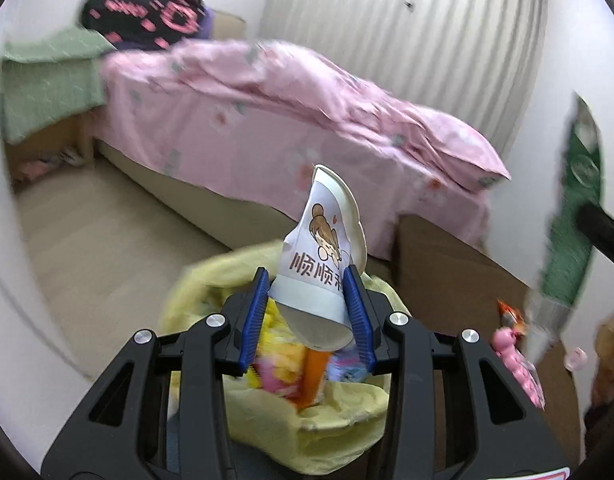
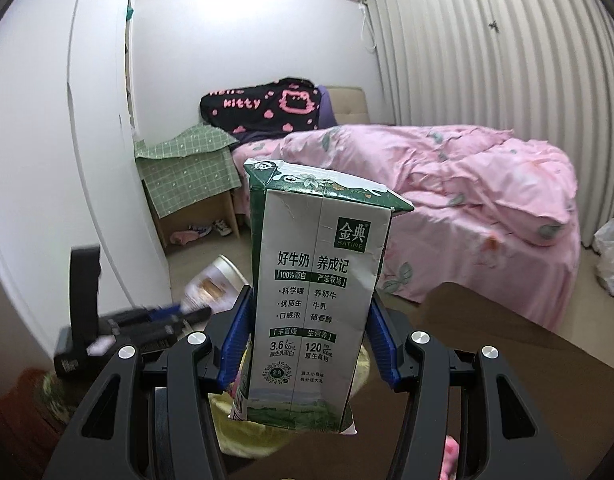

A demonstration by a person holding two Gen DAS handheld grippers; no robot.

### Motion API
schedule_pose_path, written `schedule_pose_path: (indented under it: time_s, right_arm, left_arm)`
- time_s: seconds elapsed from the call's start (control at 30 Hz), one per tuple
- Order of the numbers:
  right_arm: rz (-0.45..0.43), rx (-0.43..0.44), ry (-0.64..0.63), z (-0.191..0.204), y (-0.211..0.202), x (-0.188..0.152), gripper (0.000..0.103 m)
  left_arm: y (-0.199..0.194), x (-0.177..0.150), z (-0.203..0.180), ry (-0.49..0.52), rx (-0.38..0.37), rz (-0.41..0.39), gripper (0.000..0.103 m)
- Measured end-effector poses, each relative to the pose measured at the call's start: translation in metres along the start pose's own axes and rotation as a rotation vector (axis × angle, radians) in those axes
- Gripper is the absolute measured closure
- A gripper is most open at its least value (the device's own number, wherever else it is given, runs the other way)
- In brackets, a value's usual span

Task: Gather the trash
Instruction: 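Carry the cup with the left tool while the right carries the carton over the yellow bag, then open both tools to drop the cup and carton into the yellow bag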

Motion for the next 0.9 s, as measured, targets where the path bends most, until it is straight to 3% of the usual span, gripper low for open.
schedule_pose_path:
  time_s: [0.17,0.27,0.33,0.53,0.77,0.9]
  right_arm:
    - [0.055,0.006,0.023,-0.001,0.053,0.002,0.052]
    - [0.099,0.007,0.023,-0.003,0.084,-0.004,0.052]
    - [0.128,0.013,0.033,-0.008,0.099,-0.009,0.052]
    - [0.253,0.043,0.092,-0.014,0.154,-0.034,0.052]
    - [0.42,0.04,0.124,-0.017,0.185,-0.059,0.052]
    - [0.453,0.036,0.127,-0.02,0.184,-0.068,0.052]
  left_arm:
    - [0.056,-0.029,-0.01,0.086,0.048,0.23,0.067]
    - [0.063,-0.043,-0.004,0.103,0.113,0.283,0.067]
    - [0.062,-0.048,0.009,0.047,0.11,0.287,0.067]
    - [0.043,-0.053,0.028,-0.086,0.003,0.246,0.067]
    - [0.041,-0.052,0.025,-0.098,-0.013,0.25,0.067]
    - [0.044,-0.052,0.028,-0.12,-0.021,0.247,0.067]
Point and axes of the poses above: each gripper's, at about its wrist camera, not at the fingertips, and y roughly the way its jaws point, z to its left, x to its top, the point moved 2 cm from there along y, roughly the way its jaws point, and after that the axes turned 13 degrees about y, right-handed, at the moved point
